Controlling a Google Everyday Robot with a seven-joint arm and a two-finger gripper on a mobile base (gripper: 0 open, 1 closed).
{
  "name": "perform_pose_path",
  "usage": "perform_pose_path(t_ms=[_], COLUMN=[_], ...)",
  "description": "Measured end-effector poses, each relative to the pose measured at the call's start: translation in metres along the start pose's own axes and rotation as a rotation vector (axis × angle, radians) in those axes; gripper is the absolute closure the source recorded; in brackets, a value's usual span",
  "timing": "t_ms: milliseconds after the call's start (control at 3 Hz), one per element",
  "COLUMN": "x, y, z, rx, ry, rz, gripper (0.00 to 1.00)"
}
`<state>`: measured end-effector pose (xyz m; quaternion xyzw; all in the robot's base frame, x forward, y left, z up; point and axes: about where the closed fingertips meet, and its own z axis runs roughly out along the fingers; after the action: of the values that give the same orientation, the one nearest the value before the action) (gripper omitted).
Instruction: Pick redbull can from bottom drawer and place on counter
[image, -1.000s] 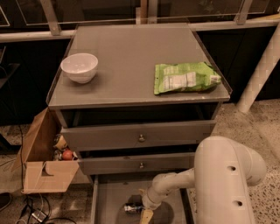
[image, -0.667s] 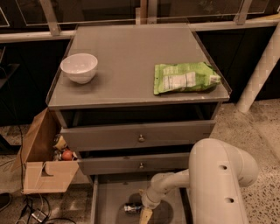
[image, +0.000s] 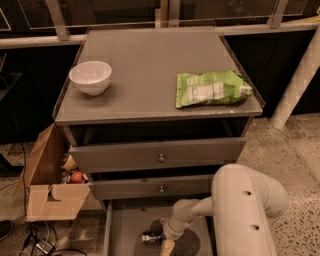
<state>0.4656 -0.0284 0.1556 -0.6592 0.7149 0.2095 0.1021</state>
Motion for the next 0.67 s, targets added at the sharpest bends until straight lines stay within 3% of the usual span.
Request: perform_pose_path(t_ms=[667], x=[0.0209], y=[-0.0016], z=[0.0167], rx=[-0.013], ry=[0.002], rz=[0.04], gripper=[0.0])
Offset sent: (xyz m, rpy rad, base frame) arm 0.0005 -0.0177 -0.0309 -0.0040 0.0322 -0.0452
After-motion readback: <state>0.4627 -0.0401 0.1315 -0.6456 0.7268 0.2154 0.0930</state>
